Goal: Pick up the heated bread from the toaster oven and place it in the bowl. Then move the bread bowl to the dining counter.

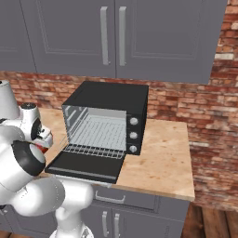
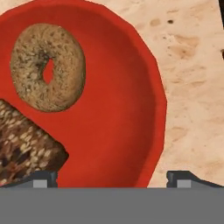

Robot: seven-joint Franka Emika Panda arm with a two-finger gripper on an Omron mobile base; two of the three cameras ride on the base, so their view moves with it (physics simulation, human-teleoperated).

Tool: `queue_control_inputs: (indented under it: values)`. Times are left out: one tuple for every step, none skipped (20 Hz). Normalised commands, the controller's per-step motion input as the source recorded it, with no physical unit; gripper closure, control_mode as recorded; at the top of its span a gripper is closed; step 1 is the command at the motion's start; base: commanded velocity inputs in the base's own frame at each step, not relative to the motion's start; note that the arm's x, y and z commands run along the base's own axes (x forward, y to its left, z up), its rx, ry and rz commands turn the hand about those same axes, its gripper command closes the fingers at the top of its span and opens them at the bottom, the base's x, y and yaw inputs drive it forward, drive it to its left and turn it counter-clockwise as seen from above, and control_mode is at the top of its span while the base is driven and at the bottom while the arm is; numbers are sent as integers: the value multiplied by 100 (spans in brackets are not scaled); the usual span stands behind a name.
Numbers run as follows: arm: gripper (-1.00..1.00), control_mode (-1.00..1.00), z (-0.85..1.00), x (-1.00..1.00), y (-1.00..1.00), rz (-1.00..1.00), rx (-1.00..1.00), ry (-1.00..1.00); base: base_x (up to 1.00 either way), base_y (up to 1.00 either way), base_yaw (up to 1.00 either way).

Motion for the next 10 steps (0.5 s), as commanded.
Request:
queue_control_inputs:
  values:
    - [-100,-100,-26,0,-11,-27,1,17,0,0,0]
    - [-100,-100,-24,0,-11,-27,1,17,0,0,0]
    - [-100,-100,-10,0,-25,-26,3,20,0,0,0]
    - [-100,-100,0,-4,-26,-23,4,19,0,0,0]
    - [-100,-100,-1,0,-13,-20,3,20,0,0,0]
    - [-100,-100,-3,0,0,-12,1,17,0,0,0]
    - [-100,-100,-7,0,0,-8,1,13,0,0,0]
    - [-100,-100,-12,2,0,-8,1,9,0,0,0]
    - [-100,-100,-14,3,0,-8,0,5,0,0,0]
    - [-100,-100,-19,6,0,-7,0,0,0,0,0]
